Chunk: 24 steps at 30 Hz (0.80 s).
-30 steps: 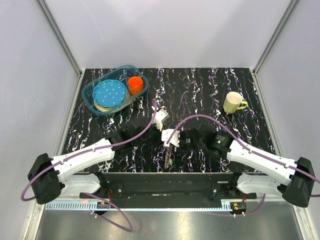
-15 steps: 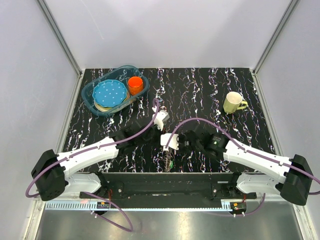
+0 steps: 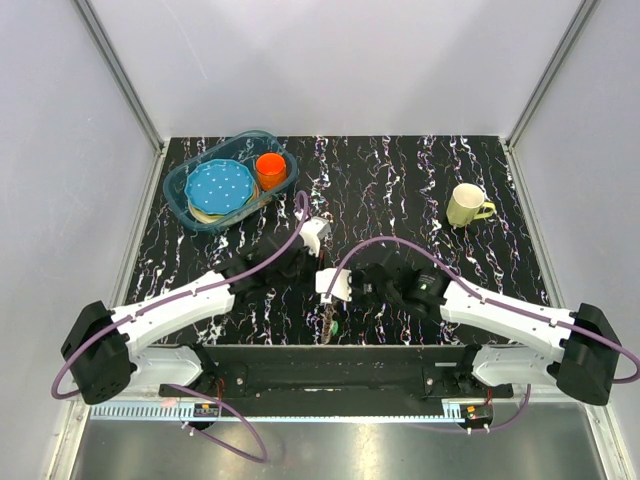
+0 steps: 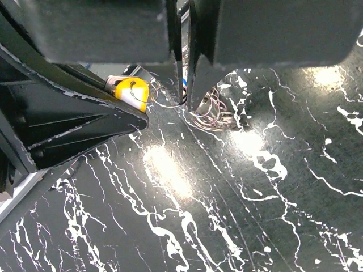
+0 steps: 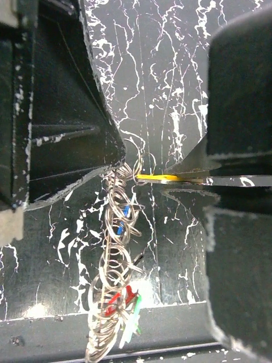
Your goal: Remove the keys from the keyring
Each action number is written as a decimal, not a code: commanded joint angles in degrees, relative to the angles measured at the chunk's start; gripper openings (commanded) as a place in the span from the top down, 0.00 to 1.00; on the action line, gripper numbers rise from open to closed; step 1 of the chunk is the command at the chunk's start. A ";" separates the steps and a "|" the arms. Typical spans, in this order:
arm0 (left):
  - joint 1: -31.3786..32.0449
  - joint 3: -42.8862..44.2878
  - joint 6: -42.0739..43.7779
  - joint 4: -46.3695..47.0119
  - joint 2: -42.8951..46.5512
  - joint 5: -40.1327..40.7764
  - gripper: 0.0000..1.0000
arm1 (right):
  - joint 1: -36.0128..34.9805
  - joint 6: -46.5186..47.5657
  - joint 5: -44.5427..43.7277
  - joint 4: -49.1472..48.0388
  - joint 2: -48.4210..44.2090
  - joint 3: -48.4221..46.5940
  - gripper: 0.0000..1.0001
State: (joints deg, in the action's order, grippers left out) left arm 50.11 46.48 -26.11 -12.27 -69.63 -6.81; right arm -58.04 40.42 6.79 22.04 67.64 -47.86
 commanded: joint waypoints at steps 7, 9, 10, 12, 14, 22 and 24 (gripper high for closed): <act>-5.37 1.16 -0.17 4.10 3.18 13.84 1.00 | -3.92 -1.75 5.96 4.41 0.39 -0.31 1.00; -5.46 1.33 -0.26 4.18 3.27 13.66 1.00 | -3.92 -1.75 5.43 4.15 0.48 -0.57 1.00; -5.46 1.42 -0.43 4.36 3.27 13.49 1.00 | -3.92 -1.84 5.26 4.15 0.83 -0.83 1.00; -5.46 1.51 -0.61 4.62 3.62 12.88 1.00 | -3.92 -2.63 4.73 3.89 1.96 -1.19 1.00; -5.46 0.81 -1.31 5.85 4.32 12.00 1.00 | -3.92 -3.68 3.59 2.49 2.58 -1.19 1.00; -5.37 -0.60 -1.15 6.83 6.43 13.22 1.00 | -4.01 -8.43 1.22 -1.12 4.08 -1.18 1.00; -5.37 -0.34 -0.79 6.21 5.91 13.40 1.00 | -3.92 -8.00 0.51 -1.12 4.78 -2.50 1.00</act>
State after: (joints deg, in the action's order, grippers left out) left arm 47.55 45.06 -27.64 -14.50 -65.06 -4.25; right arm -59.37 34.44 2.96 16.78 71.22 -48.38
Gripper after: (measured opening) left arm 0.005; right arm 0.022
